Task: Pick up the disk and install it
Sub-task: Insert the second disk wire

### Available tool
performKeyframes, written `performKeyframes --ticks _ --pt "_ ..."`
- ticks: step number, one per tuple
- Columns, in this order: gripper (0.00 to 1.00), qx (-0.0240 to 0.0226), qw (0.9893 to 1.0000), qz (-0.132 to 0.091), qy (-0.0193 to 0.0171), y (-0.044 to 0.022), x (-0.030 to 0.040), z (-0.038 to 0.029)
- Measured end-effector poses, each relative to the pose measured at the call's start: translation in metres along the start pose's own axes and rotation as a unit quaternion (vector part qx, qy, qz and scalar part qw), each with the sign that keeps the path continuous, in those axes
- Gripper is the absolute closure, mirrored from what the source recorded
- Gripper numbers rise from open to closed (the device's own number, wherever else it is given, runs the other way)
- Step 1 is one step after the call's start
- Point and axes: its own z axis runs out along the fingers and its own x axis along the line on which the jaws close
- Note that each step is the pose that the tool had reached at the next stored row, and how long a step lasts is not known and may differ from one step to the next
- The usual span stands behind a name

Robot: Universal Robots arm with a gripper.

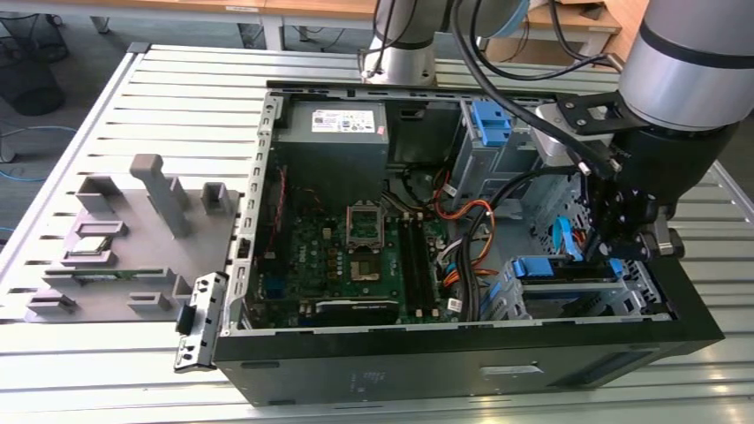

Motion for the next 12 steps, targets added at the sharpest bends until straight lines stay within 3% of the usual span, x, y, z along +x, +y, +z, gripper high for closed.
performKeyframes --ticks 12 --pt "0.84 0.0 1.0 0.0 -0.0004 0.0 0.0 -0.0006"
